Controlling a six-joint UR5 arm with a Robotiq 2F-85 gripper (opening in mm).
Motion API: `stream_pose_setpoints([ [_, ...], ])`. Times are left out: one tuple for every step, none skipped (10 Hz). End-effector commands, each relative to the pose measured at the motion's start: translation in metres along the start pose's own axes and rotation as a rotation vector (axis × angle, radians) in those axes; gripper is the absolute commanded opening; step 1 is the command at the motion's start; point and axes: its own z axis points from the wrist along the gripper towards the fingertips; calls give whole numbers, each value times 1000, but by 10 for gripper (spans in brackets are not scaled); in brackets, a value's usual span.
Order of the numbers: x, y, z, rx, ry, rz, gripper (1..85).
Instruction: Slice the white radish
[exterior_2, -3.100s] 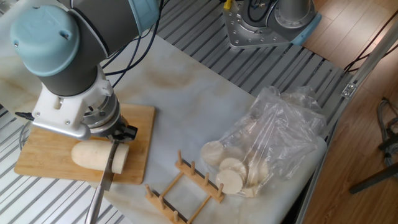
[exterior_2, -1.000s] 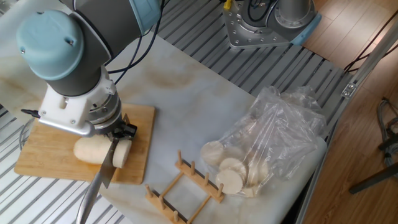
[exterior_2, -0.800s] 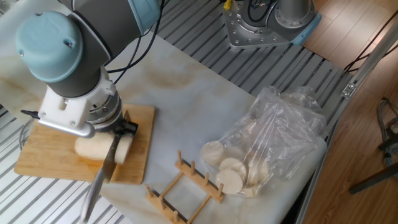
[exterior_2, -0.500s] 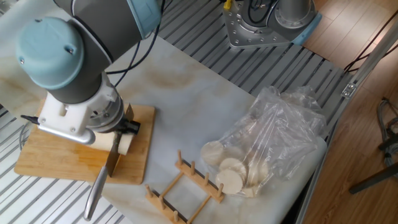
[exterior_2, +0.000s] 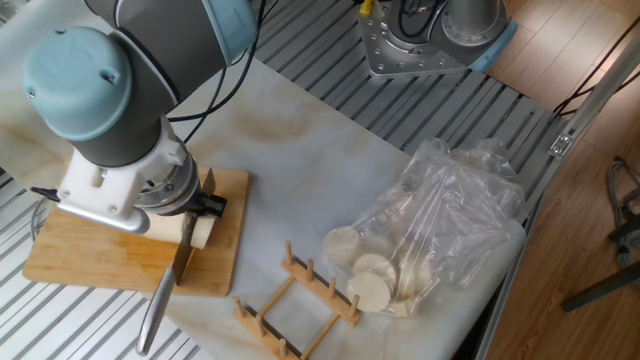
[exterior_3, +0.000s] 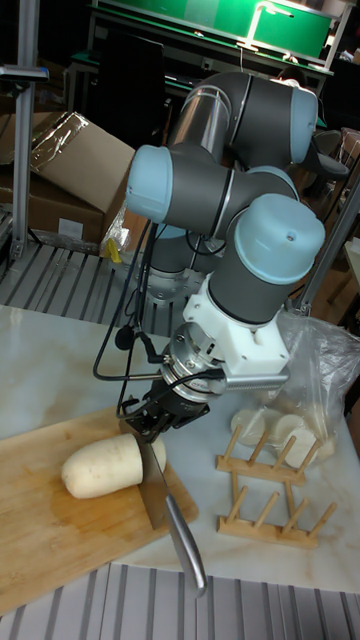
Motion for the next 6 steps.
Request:
stream_pose_setpoints([
  [-7,0,-8,-38,-35,-10,13],
  [-10,1,-9,-43,-43,-9,13],
  [-13,0,-9,-40,-47,-7,13],
  [-18,2,-10,-41,-51,-7,13],
  [-18,3,-10,-41,-49,-3,13],
  [-15,1,-9,-35,-43,-3,13],
])
